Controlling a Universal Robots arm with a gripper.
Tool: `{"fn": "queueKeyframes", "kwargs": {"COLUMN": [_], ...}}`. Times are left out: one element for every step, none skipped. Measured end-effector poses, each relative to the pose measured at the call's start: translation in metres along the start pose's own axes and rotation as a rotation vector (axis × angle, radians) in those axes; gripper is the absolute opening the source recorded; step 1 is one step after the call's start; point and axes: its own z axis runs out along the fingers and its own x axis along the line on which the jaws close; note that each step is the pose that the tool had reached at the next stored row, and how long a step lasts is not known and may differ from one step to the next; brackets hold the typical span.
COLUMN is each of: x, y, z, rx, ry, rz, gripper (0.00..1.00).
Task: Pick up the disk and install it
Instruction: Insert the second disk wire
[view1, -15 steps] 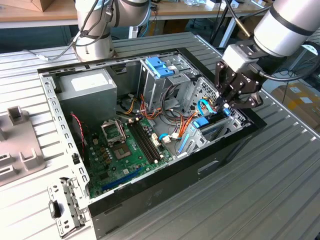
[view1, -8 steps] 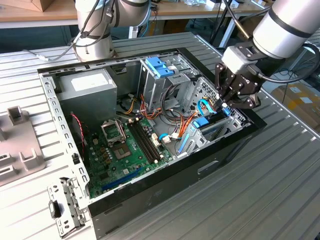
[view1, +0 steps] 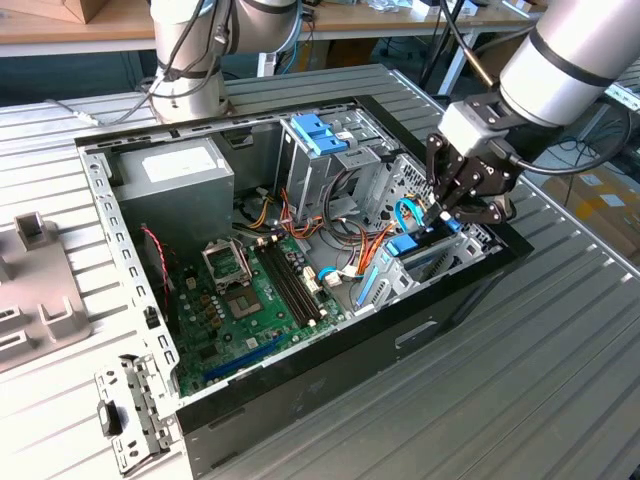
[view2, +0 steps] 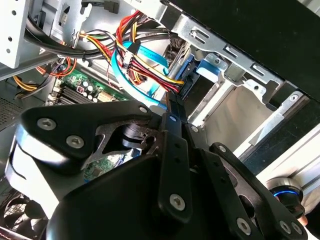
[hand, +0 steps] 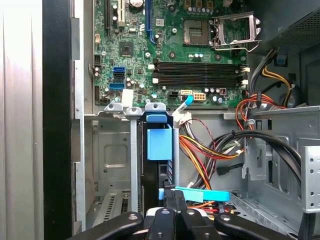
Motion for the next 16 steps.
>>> {"fn": "queueKeyframes", "kwargs": {"x": [0.0000,-0.0001,-0.0012,-0.0017,-0.0021,-0.0025,-0.0027,-0.0028,-0.0031,-0.0032,-0.0033,-0.0033,-0.0033,-0.0033,-0.0033,-0.0033], "y": [0.0000,-0.0001,-0.0014,-0.0047,-0.0073,-0.0109,-0.0128,-0.0143,-0.0168,-0.0184,-0.0184,-0.0185,-0.0187,-0.0188,-0.0188,-0.0188], "z": [0.0000,-0.0006,-0.0101,-0.0138,-0.0156,-0.0180,-0.0193,-0.0203,-0.0222,-0.0229,-0.0229,-0.0229,-0.0230,-0.0230,-0.0230,-0.0230], "rx": [0.0000,0.0000,0.0000,-0.0001,-0.0005,-0.0009,-0.0012,-0.0014,-0.0018,-0.0021,-0.0022,-0.0022,-0.0022,-0.0022,-0.0022,-0.0023], "ry": [0.0001,-0.0003,0.0000,-0.0005,-0.0005,-0.0007,-0.0008,-0.0011,-0.0011,-0.0019,-0.0021,-0.0022,-0.0020,-0.0021,-0.0021,-0.0021], "rz": [0.000,0.000,0.000,0.000,0.000,0.000,0.000,0.000,0.000,0.000,0.000,0.000,0.000,0.000,0.000,0.000], "gripper": [0.11,0.11,0.11,0.11,0.11,0.11,0.11,0.11,0.11,0.11,0.11,0.11,0.11,0.11,0.11,0.11]}}
